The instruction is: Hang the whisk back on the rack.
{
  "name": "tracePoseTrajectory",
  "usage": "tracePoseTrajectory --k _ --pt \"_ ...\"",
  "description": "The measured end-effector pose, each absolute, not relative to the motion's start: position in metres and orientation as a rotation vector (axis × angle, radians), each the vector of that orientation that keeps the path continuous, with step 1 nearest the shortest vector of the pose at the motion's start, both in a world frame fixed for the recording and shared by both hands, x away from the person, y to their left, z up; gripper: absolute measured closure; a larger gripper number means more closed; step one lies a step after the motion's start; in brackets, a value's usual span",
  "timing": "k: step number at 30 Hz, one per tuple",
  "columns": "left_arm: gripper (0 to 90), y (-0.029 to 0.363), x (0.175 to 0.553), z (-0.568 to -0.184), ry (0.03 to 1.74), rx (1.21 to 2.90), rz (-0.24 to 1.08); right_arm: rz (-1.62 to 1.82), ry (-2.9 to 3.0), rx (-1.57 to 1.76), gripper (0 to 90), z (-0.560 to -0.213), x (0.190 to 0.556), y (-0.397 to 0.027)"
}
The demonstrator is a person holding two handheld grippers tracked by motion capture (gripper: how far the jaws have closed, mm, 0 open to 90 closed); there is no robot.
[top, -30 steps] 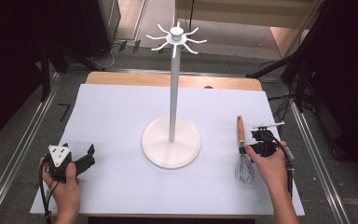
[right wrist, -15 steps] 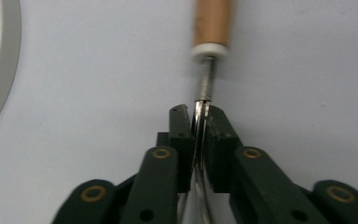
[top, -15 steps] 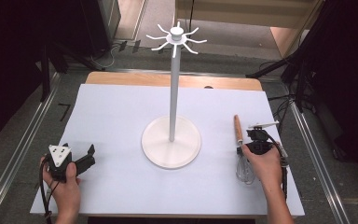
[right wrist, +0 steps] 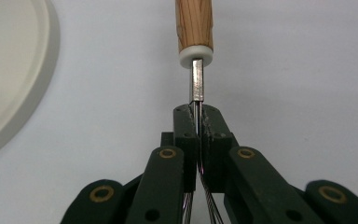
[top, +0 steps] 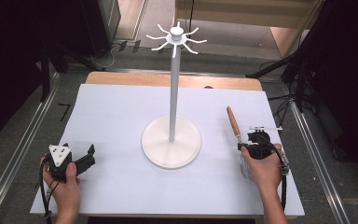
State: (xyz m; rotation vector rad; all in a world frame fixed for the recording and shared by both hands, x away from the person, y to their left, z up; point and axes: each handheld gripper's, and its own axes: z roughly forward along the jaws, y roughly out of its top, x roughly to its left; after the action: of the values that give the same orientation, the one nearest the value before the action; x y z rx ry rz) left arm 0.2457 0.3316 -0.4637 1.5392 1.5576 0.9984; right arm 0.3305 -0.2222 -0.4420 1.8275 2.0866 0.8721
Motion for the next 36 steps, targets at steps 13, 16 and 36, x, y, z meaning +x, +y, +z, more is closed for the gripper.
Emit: tracePoseTrajectory --k 13,16,36 --pt "13.5 0.331 0.246 -0.464 1.557 1.540 1.000 1.095 1.938 1.590 87.8 -0.427 0.310 -0.210" --pt "13.5 0.331 0.246 -0.464 1.557 1.540 1.000 1.115 1.921 1.563 87.8 -0.426 0.308 -0.207" --pt "13.5 0.331 0.246 -0.464 1.558 1.540 1.002 1.264 1.765 1.344 87.7 -0.413 0.294 -0.185"
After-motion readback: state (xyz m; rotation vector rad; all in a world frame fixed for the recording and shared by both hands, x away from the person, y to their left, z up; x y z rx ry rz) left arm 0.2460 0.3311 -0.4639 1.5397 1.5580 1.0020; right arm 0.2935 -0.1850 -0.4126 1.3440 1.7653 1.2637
